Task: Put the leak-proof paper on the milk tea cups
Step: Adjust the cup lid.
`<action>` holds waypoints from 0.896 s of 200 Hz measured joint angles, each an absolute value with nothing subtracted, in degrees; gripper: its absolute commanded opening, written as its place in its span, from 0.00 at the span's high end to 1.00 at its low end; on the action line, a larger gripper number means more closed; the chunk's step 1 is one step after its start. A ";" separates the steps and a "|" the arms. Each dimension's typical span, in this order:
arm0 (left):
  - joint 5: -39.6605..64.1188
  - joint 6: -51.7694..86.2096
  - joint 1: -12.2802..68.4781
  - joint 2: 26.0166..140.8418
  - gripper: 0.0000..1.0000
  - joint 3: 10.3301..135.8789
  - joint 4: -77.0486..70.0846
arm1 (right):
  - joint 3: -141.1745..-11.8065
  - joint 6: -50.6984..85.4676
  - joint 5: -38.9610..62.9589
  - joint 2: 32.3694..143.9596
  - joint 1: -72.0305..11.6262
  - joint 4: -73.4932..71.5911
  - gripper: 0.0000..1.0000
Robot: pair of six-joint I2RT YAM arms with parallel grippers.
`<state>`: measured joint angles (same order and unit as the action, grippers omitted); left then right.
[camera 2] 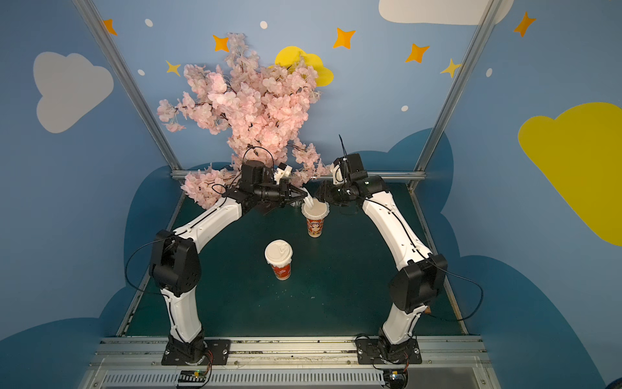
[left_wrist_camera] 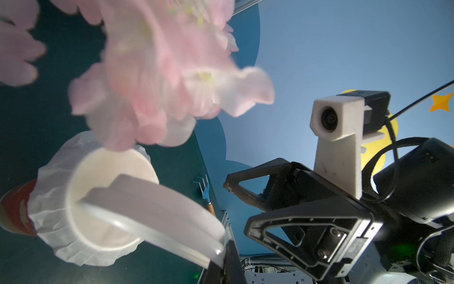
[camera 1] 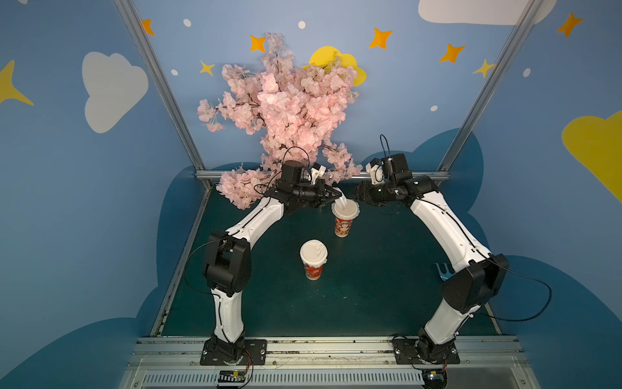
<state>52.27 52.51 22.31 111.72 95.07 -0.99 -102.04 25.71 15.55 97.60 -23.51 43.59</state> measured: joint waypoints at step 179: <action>52.73 40.45 26.50 96.97 0.97 77.97 -29.45 | -89.25 52.64 29.32 87.64 -24.75 15.05 0.12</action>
<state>52.73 40.45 26.50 96.97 77.97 -29.45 -89.25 52.64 29.32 87.64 -24.75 15.05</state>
